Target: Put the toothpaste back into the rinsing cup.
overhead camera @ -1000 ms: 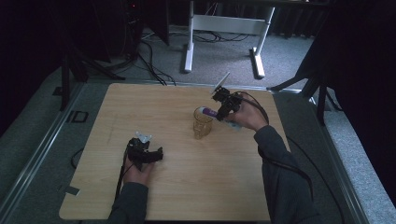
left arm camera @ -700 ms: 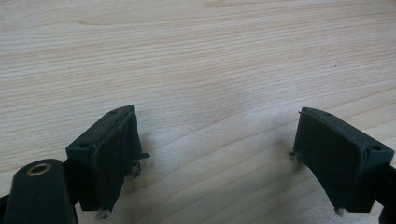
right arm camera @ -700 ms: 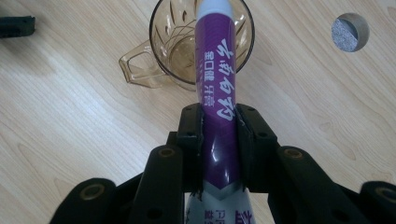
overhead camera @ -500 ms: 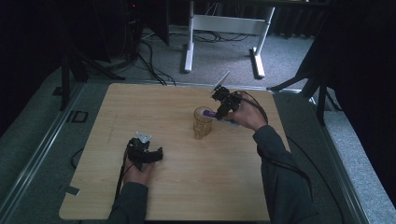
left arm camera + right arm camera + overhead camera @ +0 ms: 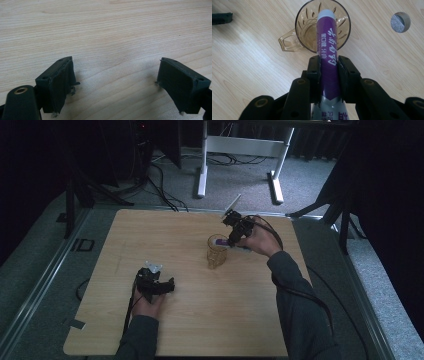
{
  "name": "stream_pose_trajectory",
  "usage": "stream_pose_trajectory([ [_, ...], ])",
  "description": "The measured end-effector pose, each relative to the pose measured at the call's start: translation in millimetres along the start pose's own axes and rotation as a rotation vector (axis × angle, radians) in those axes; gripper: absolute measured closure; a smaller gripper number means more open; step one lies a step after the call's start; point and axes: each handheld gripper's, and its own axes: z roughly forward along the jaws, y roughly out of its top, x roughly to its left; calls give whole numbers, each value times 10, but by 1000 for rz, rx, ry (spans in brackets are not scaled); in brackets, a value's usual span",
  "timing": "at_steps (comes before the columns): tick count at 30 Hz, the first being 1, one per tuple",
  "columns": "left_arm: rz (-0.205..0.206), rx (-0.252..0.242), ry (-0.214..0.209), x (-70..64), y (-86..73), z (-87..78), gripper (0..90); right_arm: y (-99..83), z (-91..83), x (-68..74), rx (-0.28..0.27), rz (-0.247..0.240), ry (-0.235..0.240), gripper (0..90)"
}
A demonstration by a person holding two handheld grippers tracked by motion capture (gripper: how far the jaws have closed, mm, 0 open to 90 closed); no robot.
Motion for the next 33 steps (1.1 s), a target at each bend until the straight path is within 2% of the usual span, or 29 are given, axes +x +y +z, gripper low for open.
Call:
stream_pose_trajectory([
  [27, 0, 0, 0, 0, 0, 0, 140, 236, 28, 40, 49, -16, 3, 727],
  [33, 0, 0, 0, 0, 0, 0, 140, 267, 25, 43, 43, -17, 0, 725],
])
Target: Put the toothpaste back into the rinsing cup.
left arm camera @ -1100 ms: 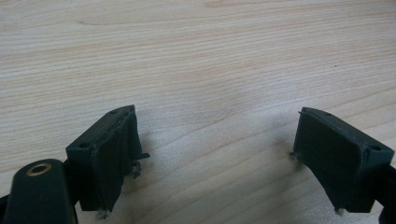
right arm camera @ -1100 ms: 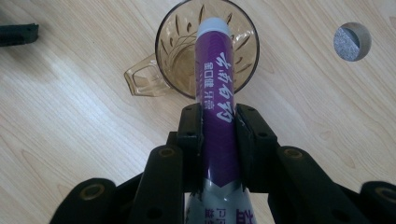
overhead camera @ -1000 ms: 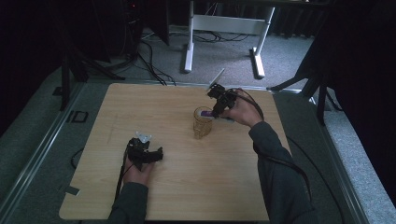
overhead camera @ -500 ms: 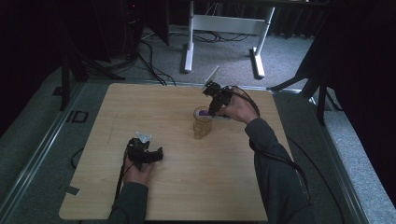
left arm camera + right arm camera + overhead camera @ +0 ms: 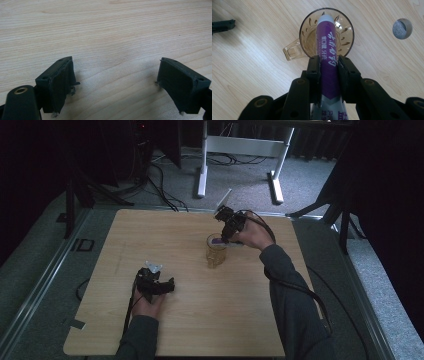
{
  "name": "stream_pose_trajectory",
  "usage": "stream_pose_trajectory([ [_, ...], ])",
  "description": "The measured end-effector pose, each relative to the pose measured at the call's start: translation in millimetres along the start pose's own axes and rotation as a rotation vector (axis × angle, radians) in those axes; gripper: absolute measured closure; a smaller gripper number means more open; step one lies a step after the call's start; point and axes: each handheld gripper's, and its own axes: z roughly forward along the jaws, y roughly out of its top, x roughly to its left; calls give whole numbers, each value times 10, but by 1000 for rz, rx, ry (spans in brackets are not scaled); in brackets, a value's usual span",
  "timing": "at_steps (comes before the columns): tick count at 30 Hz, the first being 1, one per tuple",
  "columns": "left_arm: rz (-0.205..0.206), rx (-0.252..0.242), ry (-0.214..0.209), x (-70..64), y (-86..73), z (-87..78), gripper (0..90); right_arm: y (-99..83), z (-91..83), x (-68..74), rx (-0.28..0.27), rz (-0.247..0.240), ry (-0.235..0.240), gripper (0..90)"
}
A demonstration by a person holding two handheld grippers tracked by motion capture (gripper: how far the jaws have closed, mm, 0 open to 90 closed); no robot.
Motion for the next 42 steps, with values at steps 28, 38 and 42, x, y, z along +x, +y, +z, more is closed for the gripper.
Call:
stream_pose_trajectory([
  [28, 9, 3, -7, -6, 0, -3, 141, 96, -156, 31, -87, 11, 5, 735],
  [38, 6, 0, -7, -9, -1, -1, 141, -97, -235, -118, -278, 104, -13, 637],
  [42, 7, 1, -7, -10, -1, -2, 141, -237, -274, -215, -354, 177, -21, 584],
])
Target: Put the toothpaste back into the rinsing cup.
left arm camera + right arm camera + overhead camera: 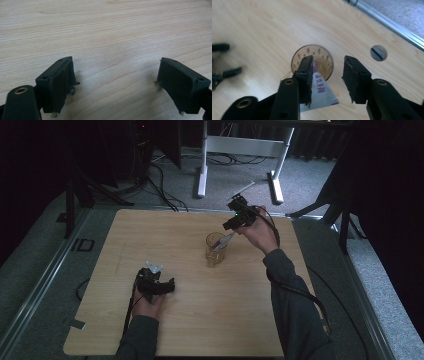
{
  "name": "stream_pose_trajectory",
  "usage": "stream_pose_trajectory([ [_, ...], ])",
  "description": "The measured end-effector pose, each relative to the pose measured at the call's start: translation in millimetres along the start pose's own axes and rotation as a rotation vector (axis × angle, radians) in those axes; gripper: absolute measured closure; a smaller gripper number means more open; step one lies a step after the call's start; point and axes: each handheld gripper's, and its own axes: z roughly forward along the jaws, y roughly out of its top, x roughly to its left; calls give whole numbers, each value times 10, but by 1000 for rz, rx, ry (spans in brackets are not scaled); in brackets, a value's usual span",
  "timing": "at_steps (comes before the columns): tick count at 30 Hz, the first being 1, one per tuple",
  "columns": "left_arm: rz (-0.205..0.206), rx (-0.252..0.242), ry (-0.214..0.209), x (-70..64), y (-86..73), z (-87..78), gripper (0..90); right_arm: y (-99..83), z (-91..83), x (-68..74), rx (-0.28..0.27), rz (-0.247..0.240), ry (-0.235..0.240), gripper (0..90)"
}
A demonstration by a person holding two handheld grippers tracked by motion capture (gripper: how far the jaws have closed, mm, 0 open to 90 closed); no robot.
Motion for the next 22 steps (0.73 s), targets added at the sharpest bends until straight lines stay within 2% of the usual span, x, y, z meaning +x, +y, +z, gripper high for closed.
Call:
stream_pose_trajectory([
  [6, -1, -2, 0, -2, -1, 1, 141, -200, -103, -195, -109, 126, -18, 529],
  [11, -1, -2, 0, -2, -1, 1, 141, -358, -107, -321, -138, 192, -44, 517],
  [14, -1, -2, 0, -2, -1, 1, 141, -463, -92, -393, -146, 245, -43, 516],
  [19, -1, -1, 0, -2, -1, 1, 141, -633, 5, -488, -130, 275, -73, 511],
  [22, -1, -1, 0, -2, -1, 1, 140, -688, 39, -538, -123, 291, -68, 509],
])
